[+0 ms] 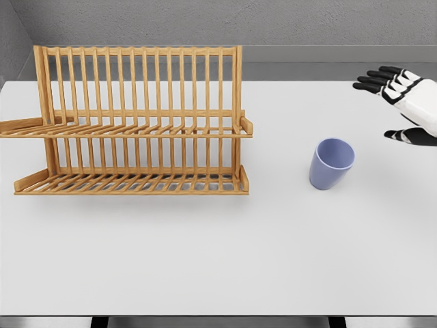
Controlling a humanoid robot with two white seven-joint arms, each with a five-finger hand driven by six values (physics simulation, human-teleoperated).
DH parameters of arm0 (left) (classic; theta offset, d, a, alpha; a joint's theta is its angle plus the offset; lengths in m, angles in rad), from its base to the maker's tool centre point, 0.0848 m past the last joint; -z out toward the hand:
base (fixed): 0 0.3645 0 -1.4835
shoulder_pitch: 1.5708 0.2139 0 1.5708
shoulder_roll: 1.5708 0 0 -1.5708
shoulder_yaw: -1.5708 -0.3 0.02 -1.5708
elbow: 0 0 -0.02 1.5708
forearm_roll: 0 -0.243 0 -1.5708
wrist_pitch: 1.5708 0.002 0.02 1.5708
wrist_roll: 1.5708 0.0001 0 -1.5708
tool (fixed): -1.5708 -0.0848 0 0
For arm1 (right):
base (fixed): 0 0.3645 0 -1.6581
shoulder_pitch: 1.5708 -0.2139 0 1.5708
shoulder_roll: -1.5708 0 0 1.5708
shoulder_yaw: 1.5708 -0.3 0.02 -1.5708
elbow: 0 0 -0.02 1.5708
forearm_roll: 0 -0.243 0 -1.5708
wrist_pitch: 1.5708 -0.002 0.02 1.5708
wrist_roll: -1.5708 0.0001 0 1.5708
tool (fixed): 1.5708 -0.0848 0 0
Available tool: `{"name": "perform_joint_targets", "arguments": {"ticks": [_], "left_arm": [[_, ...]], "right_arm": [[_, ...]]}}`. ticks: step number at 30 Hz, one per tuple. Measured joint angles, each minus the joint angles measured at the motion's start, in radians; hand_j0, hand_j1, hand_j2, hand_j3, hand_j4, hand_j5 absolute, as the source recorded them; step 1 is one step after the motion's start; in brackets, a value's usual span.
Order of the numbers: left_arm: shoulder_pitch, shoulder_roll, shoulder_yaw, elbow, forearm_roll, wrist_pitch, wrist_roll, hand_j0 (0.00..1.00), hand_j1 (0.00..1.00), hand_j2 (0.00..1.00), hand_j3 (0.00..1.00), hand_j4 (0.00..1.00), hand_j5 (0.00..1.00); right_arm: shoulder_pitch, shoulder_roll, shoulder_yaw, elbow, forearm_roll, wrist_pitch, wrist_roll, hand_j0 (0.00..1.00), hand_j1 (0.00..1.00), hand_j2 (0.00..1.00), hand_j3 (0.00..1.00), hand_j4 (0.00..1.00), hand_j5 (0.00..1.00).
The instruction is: Right arm put cup on second shelf
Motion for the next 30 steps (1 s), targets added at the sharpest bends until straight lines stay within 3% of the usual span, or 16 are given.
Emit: {"name": "perform_joint_targets", "arguments": {"ticks": [7, 9, 11, 13, 15, 19, 23, 30], "left_arm": [[0.000, 0.000, 0.000, 0.000, 0.000, 0.000, 0.000, 1.00, 1.00, 1.00, 1.00, 1.00, 1.00], [0.000, 0.000, 0.000, 0.000, 0.000, 0.000, 0.000, 1.00, 1.00, 1.00, 1.00, 1.00, 1.00], [0.000, 0.000, 0.000, 0.000, 0.000, 0.000, 0.000, 1.00, 1.00, 1.00, 1.00, 1.00, 1.00], [0.000, 0.000, 0.000, 0.000, 0.000, 0.000, 0.000, 1.00, 1.00, 1.00, 1.00, 1.00, 1.00], [0.000, 0.000, 0.000, 0.000, 0.000, 0.000, 0.000, 1.00, 1.00, 1.00, 1.00, 1.00, 1.00], [0.000, 0.000, 0.000, 0.000, 0.000, 0.000, 0.000, 1.00, 1.00, 1.00, 1.00, 1.00, 1.00], [0.000, 0.000, 0.000, 0.000, 0.000, 0.000, 0.000, 1.00, 1.00, 1.00, 1.00, 1.00, 1.00], [0.000, 0.000, 0.000, 0.000, 0.000, 0.000, 0.000, 1.00, 1.00, 1.00, 1.00, 1.00, 1.00]], "right_arm": [[-0.006, -0.012, -0.009, -0.005, -0.027, 0.000, 0.026, 1.00, 1.00, 1.00, 1.00, 1.00, 1.00], [-0.097, -0.024, -0.022, -0.008, -0.036, 0.000, 0.187, 1.00, 1.00, 1.00, 1.00, 1.00, 1.00], [-0.123, -0.027, -0.024, -0.031, -0.038, -0.001, 0.364, 1.00, 1.00, 1.00, 1.00, 1.00, 1.00], [-0.161, -0.032, -0.007, -0.052, -0.042, -0.001, 0.461, 1.00, 1.00, 1.00, 1.00, 1.00, 1.00], [-0.205, -0.039, 0.032, -0.060, -0.044, -0.001, 0.511, 1.00, 1.00, 1.00, 1.00, 1.00, 1.00], [-0.423, -0.012, 0.227, -0.023, -0.047, 0.000, 0.581, 1.00, 1.00, 1.00, 1.00, 1.00, 1.00], [-0.456, 0.016, 0.381, 0.021, -0.043, -0.002, 0.616, 1.00, 1.00, 1.00, 1.00, 1.00, 1.00], [-0.465, 0.031, 0.456, 0.058, -0.039, -0.003, 0.628, 1.00, 1.00, 1.00, 1.00, 1.00, 1.00]]}}
